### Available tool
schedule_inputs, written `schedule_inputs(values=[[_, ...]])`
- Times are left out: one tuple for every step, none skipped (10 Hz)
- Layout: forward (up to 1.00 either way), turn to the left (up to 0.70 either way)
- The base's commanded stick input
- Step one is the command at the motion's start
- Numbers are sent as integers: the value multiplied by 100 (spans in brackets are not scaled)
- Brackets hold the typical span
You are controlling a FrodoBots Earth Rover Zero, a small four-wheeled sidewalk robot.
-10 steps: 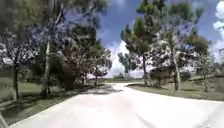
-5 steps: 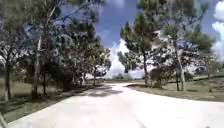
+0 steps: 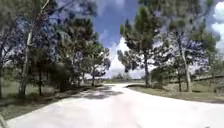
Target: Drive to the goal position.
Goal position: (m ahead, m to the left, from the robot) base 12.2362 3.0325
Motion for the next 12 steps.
schedule_inputs(values=[[85, 0], [85, 0], [85, 0], [85, 0], [85, 0], [85, 0], [85, 0], [85, 0], [85, 0], [85, 0], [85, 0], [85, 0]])
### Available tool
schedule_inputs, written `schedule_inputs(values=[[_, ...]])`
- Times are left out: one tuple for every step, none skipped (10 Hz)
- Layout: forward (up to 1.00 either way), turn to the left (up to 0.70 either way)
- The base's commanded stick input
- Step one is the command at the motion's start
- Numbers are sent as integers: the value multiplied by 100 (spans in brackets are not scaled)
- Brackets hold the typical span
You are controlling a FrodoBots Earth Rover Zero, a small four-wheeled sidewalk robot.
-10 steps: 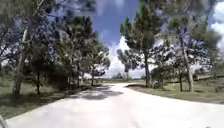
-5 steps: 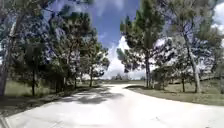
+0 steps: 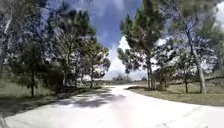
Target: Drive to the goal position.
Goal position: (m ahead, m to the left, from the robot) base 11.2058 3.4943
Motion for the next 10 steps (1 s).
schedule_inputs(values=[[85, 0], [85, 0], [85, 0], [85, 0], [85, 0], [85, 0], [85, 0], [85, 0], [85, 0], [85, 0]])
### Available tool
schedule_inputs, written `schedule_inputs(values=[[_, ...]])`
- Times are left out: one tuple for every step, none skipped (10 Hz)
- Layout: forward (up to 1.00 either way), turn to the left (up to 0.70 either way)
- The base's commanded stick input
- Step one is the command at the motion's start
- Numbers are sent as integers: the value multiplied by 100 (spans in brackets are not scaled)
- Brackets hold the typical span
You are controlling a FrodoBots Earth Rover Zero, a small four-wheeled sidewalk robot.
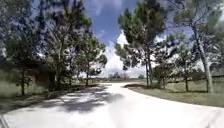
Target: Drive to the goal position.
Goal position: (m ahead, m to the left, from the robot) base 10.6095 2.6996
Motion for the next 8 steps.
schedule_inputs(values=[[85, 0], [85, 0], [85, 0], [85, 0], [85, 7], [85, 30], [85, 34], [85, 34]])
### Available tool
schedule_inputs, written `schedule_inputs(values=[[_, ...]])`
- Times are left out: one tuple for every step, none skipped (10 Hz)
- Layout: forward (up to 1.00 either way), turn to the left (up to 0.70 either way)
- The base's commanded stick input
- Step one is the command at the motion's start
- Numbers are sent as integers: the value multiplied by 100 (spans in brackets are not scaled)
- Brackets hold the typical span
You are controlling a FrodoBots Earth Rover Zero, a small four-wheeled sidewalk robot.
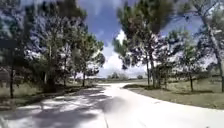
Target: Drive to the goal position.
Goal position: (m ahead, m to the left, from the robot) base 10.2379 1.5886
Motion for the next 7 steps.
schedule_inputs(values=[[85, 34], [85, 34], [85, 0], [85, 0], [85, 0], [85, 0], [85, 0]])
